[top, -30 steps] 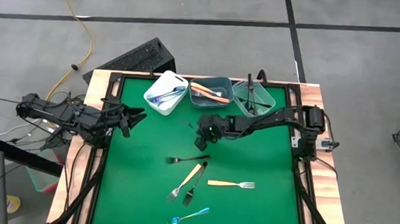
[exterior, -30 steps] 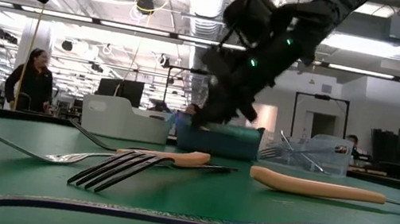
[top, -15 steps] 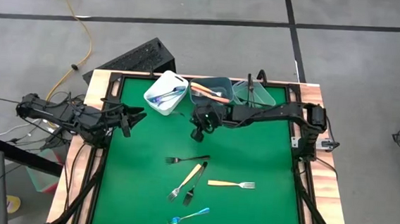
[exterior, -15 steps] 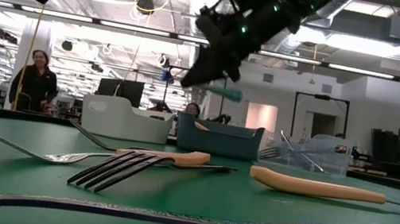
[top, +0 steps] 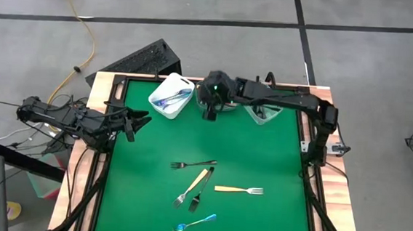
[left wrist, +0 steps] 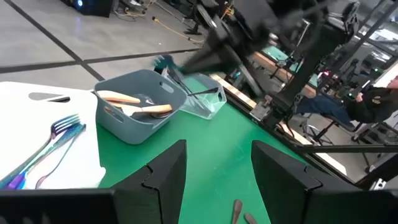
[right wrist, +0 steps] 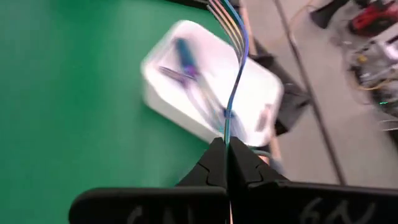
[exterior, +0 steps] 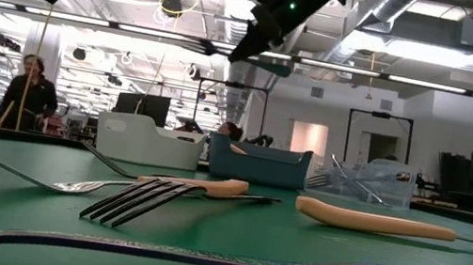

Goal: Sort silverware by color (type)
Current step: Put the blue fork into the white bin

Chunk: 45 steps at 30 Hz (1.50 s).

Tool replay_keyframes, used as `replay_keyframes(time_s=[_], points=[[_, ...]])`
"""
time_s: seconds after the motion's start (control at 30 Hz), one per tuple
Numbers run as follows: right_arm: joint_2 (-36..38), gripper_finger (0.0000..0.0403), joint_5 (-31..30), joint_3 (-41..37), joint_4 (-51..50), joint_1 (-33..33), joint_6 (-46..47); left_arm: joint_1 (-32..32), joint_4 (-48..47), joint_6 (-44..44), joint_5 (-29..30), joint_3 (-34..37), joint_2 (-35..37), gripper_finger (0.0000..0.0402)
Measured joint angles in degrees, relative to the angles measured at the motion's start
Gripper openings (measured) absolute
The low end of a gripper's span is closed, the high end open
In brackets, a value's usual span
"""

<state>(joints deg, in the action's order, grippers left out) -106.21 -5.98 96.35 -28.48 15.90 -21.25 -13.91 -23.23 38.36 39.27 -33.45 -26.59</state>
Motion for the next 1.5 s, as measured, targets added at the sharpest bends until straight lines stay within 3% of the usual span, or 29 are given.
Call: replay_keyframes(time_s=[0.3, 0.5, 0.83, 1.17, 1.5], points=[[-1.3, 0.0006, -0.19, 1.85, 3.69, 3.35, -9.22, 0.02, 1.02, -2.28, -2.62, 0.0, 0.22, 0.0164], [-5.3, 0.0006, -0.31, 4.59, 2.13, 4.61, -8.49, 0.02, 2.84, -5.38, -3.39, -0.23, 2.22, 0.0164], [-15.41, 0.0006, 0.79, 19.55, -2.1, 5.36, -9.01, 0.04, 3.97, -11.83, -5.82, -0.74, 8.01, 0.0164], [-25.47, 0.0006, 3.78, 34.67, -10.08, 6.13, -16.0, 0.13, 1.8, -10.79, -1.03, -0.79, 11.04, 0.0164], [-30.25, 0.0006, 7.67, 38.25, -10.56, 5.98, -24.51, 0.15, 3.57, -9.85, 5.97, -0.79, 11.21, 0.0164]])
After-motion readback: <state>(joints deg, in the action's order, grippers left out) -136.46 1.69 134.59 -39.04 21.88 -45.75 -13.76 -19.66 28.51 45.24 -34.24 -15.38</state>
